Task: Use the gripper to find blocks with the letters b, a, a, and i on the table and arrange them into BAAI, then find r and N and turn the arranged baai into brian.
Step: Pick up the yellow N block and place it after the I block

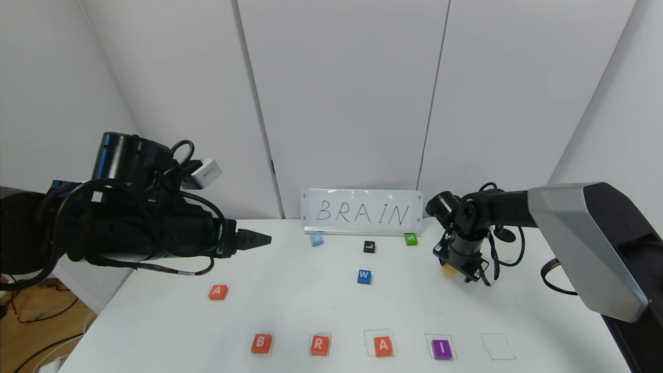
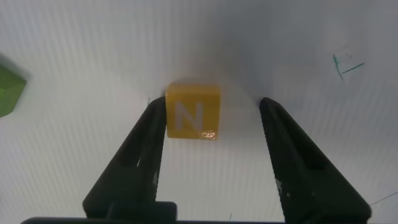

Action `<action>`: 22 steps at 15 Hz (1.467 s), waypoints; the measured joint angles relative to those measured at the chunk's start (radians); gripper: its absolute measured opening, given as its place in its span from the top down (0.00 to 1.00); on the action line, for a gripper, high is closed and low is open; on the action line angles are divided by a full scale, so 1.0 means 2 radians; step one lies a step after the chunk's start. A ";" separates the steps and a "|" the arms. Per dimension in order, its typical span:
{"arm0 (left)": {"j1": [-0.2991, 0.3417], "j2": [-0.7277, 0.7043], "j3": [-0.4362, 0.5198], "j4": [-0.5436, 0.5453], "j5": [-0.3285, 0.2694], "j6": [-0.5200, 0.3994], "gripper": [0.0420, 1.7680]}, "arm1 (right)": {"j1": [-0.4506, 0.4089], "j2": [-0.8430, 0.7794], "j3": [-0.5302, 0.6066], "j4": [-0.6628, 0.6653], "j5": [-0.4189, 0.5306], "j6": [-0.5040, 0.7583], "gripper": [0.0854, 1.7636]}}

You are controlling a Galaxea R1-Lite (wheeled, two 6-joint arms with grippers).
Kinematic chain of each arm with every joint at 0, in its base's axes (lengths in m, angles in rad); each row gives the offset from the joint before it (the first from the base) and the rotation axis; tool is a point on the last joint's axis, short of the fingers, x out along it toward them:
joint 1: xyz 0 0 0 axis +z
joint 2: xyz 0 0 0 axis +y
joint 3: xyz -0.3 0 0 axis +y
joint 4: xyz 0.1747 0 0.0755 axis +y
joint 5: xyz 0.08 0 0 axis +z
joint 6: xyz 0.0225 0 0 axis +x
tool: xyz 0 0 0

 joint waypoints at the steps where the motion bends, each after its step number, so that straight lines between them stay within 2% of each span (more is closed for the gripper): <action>1: 0.000 0.000 0.000 0.000 0.000 0.000 0.03 | 0.000 0.000 0.000 0.000 0.000 0.000 0.49; 3: 0.000 0.000 0.000 0.000 0.000 0.000 0.03 | 0.000 0.000 0.000 0.000 0.000 0.000 0.59; 4: 0.000 0.000 0.000 0.000 0.000 0.000 0.03 | 0.000 0.000 0.000 0.000 0.000 0.000 0.72; 16: 0.000 0.000 0.000 0.000 0.000 0.000 0.03 | 0.001 -0.002 0.001 0.008 0.001 0.000 0.72; 22: 0.000 0.000 0.000 0.000 0.000 0.000 0.03 | 0.001 -0.020 0.004 0.042 0.000 -0.005 0.72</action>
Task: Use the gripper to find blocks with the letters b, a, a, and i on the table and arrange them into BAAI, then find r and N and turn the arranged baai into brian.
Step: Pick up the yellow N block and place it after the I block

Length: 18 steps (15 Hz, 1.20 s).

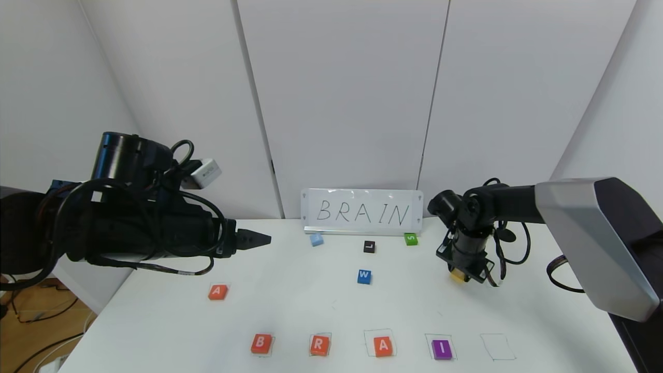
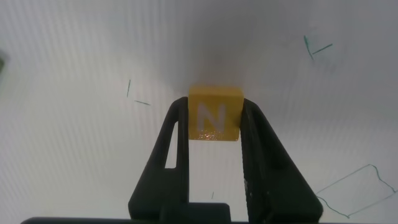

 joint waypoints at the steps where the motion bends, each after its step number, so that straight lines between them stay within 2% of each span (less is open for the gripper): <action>1: 0.000 0.000 0.000 0.000 0.000 0.000 0.03 | 0.001 -0.006 0.003 0.004 -0.001 -0.004 0.72; 5: -0.001 -0.001 0.000 0.000 0.000 0.000 0.03 | 0.002 -0.037 0.029 0.002 0.001 -0.023 0.72; 8: -0.001 -0.003 0.000 0.000 0.000 0.000 0.03 | 0.003 -0.073 0.076 -0.015 0.024 -0.052 0.72; 10: -0.001 -0.005 0.000 0.000 0.000 0.000 0.03 | 0.003 -0.103 0.130 -0.055 0.039 -0.079 0.72; 14: -0.001 -0.007 0.000 0.000 0.000 0.000 0.03 | 0.004 -0.174 0.275 -0.180 0.049 -0.141 0.72; 18: -0.001 -0.007 0.000 0.000 0.000 0.000 0.03 | 0.004 -0.254 0.393 -0.216 0.049 -0.208 0.72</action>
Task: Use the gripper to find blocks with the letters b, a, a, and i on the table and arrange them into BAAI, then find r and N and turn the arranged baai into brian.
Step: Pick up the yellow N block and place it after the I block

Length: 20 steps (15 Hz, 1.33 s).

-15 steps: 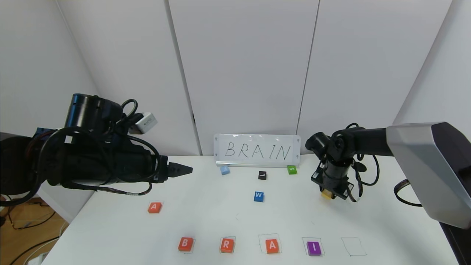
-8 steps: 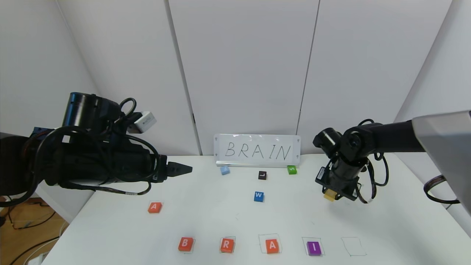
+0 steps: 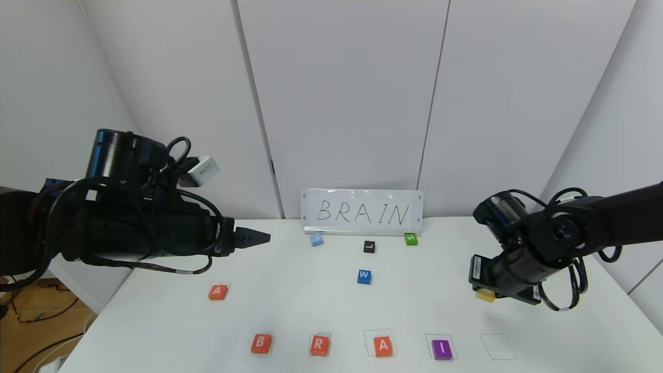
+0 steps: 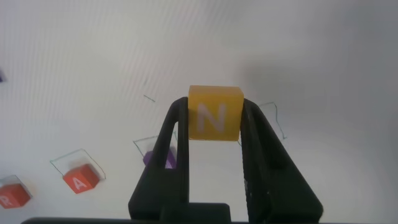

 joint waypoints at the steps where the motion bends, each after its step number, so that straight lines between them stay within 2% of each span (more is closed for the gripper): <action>1: 0.000 0.000 0.000 0.000 0.000 0.000 0.03 | -0.001 -0.017 0.024 -0.006 0.000 -0.017 0.72; 6: 0.000 0.000 0.000 0.000 0.000 0.000 0.03 | -0.001 -0.080 0.130 -0.063 0.003 -0.083 0.72; 11: 0.000 0.001 0.000 0.000 0.000 0.000 0.03 | 0.000 -0.105 0.226 -0.154 0.026 -0.146 0.72; 14: 0.000 0.003 0.000 0.000 0.000 0.000 0.03 | -0.002 -0.104 0.245 -0.162 0.044 -0.166 0.72; 20: 0.000 0.006 0.000 0.000 0.000 0.000 0.03 | -0.010 -0.069 0.270 -0.223 0.045 -0.192 0.72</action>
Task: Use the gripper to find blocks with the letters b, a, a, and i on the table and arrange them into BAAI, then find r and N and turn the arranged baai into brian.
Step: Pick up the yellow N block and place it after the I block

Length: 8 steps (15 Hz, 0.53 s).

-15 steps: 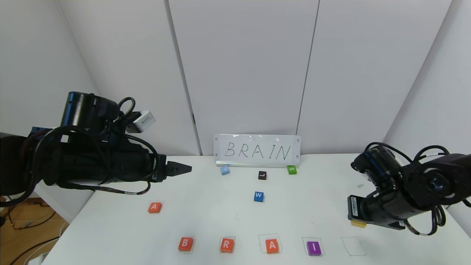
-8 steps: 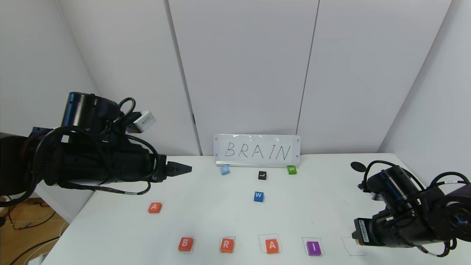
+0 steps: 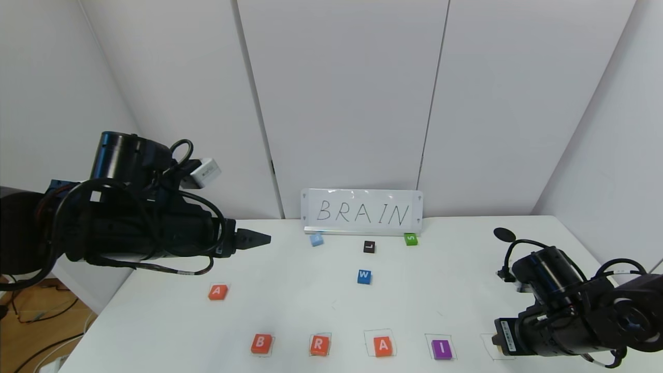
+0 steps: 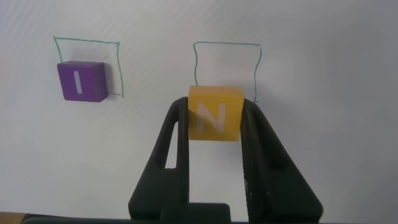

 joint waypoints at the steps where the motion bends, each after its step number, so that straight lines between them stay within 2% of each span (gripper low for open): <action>1: 0.000 0.000 0.000 0.000 0.000 0.000 0.03 | 0.000 0.007 0.002 -0.002 0.000 -0.005 0.72; 8: 0.000 0.001 0.002 0.000 0.000 0.005 0.03 | -0.010 0.031 0.008 -0.007 0.000 -0.028 0.72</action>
